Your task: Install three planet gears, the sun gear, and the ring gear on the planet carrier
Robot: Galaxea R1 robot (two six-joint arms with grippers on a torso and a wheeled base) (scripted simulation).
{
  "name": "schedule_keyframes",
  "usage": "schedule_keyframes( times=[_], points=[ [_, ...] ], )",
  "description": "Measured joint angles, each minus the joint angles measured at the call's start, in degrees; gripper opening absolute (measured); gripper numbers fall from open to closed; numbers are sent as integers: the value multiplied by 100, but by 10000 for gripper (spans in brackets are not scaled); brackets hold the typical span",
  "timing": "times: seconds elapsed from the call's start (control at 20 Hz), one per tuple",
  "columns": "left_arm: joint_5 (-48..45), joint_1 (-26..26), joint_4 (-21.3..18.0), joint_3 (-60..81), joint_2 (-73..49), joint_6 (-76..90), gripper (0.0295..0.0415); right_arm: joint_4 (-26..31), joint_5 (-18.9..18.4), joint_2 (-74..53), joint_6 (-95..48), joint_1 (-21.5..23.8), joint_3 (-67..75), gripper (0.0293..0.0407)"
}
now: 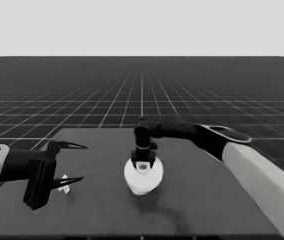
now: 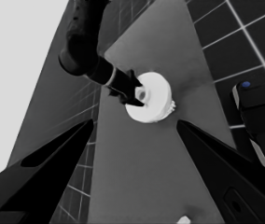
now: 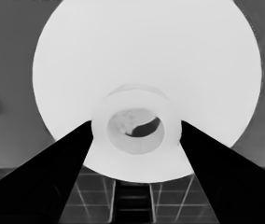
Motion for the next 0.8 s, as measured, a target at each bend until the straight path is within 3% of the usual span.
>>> schedule_keyframes(
  times=[0.1, 0.25, 0.8],
  points=[
    [0, 0, 0, 0, 0, 0, 385, -3, -2, 46, -1, -2, -56, 352],
    [0, 0, 0, 0, 0, 0, 385, -429, 118, 121, -144, -450, -303, 352],
    [0, 0, 0, 0, 0, 0, 385, -530, 159, 140, -49, -616, -382, 351]
  ],
)
